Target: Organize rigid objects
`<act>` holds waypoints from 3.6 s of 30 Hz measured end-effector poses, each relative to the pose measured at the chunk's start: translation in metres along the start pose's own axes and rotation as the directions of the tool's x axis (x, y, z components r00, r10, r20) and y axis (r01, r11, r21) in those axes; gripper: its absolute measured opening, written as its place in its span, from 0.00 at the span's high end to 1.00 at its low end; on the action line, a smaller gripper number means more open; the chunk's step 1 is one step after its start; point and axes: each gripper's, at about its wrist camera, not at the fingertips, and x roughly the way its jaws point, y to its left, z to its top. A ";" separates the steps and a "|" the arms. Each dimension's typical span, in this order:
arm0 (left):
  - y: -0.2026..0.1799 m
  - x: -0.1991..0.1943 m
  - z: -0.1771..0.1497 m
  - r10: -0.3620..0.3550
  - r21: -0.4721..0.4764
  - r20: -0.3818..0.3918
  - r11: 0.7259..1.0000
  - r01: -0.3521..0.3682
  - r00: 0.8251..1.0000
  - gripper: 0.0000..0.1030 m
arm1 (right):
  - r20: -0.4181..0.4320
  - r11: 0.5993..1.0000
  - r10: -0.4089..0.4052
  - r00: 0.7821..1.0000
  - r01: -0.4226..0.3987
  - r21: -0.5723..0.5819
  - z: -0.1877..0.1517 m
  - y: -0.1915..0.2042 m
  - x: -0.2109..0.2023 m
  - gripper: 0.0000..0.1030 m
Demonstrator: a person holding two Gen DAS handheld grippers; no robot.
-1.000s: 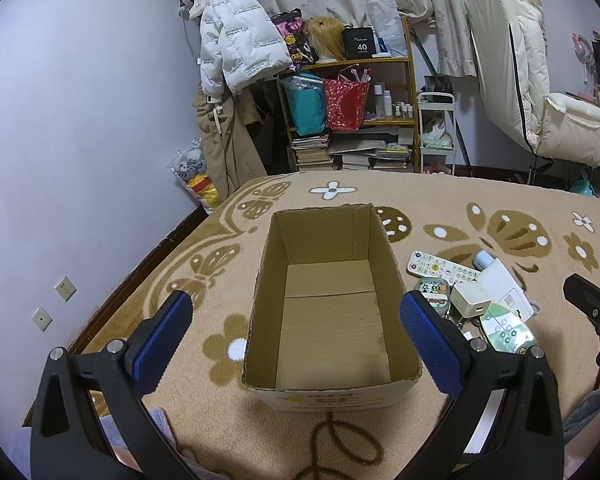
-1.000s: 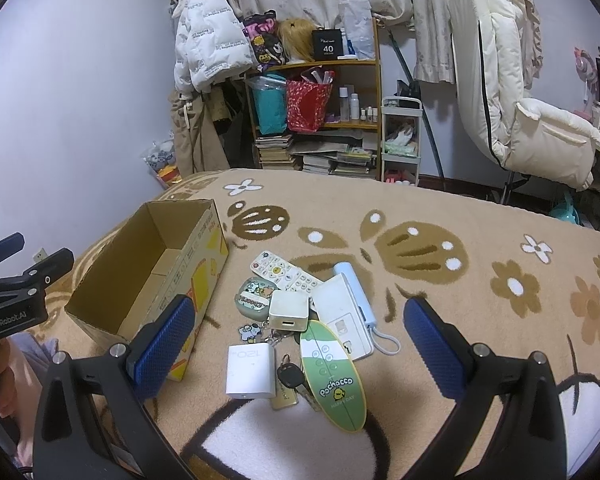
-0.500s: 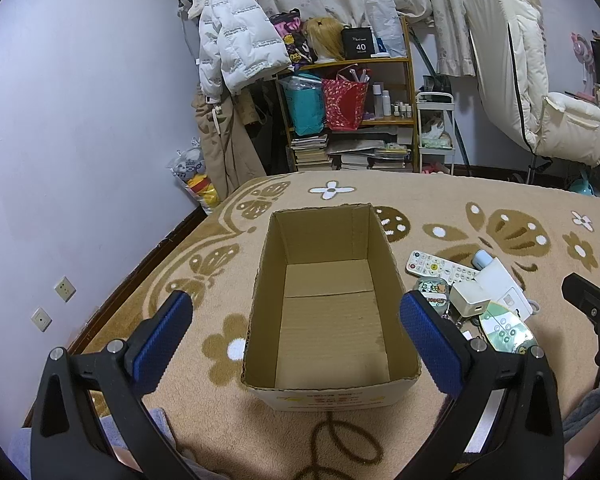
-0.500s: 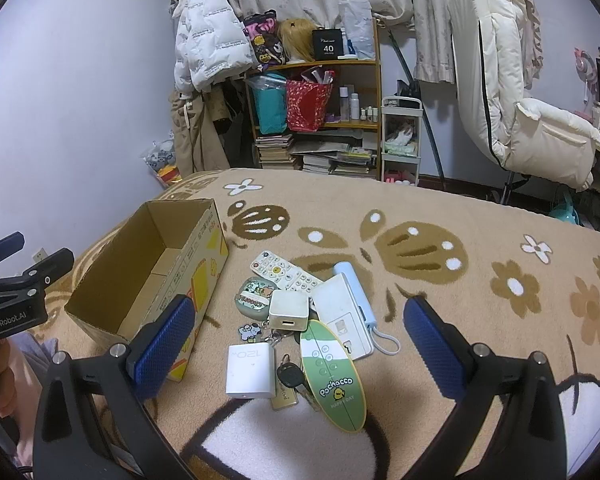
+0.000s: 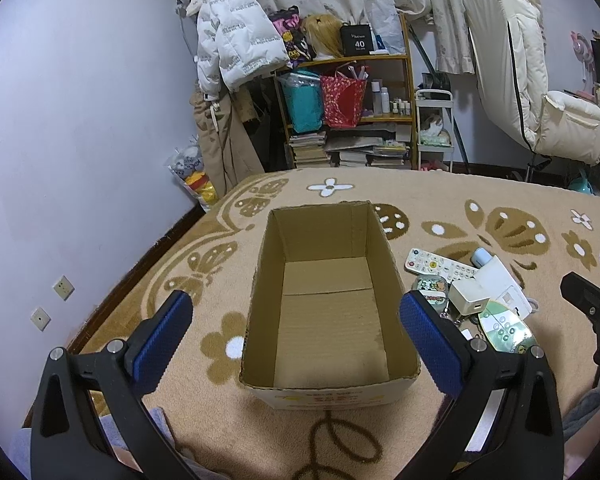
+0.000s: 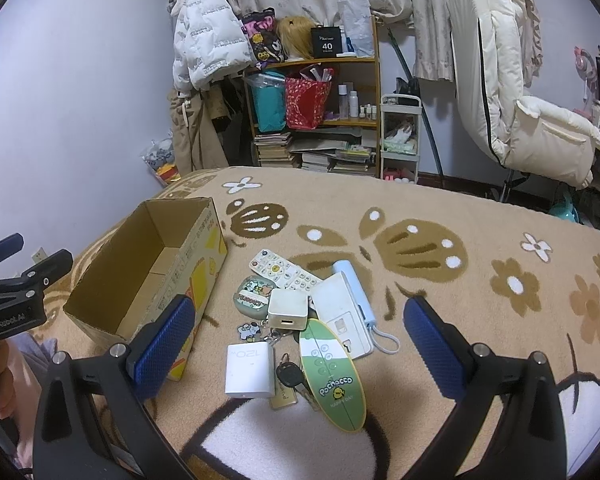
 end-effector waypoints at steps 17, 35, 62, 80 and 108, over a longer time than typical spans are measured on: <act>0.005 0.051 0.029 0.017 0.040 -0.138 0.999 -0.011 0.990 0.01 | -0.075 0.997 0.020 0.997 -0.025 -0.068 0.016 0.027 0.048 0.00; 0.033 0.125 0.017 0.037 -0.013 -0.389 0.999 -0.046 0.921 0.01 | -0.262 0.992 0.044 0.964 -0.074 -0.107 -0.008 0.049 0.118 0.00; 0.054 0.177 -0.033 0.056 -0.032 -0.676 0.994 -0.104 0.735 0.56 | -0.406 0.990 0.027 0.913 -0.079 -0.113 -0.044 0.051 0.151 0.08; 0.048 0.181 -0.042 0.037 -0.031 -0.706 0.996 -0.083 0.707 0.87 | -0.513 0.990 0.010 0.859 -0.080 -0.114 -0.066 0.049 0.166 0.39; 0.042 0.178 -0.041 0.043 -0.035 -0.709 0.995 -0.095 0.704 0.87 | -0.320 0.984 0.100 0.942 -0.141 -0.108 -0.002 0.069 0.133 0.44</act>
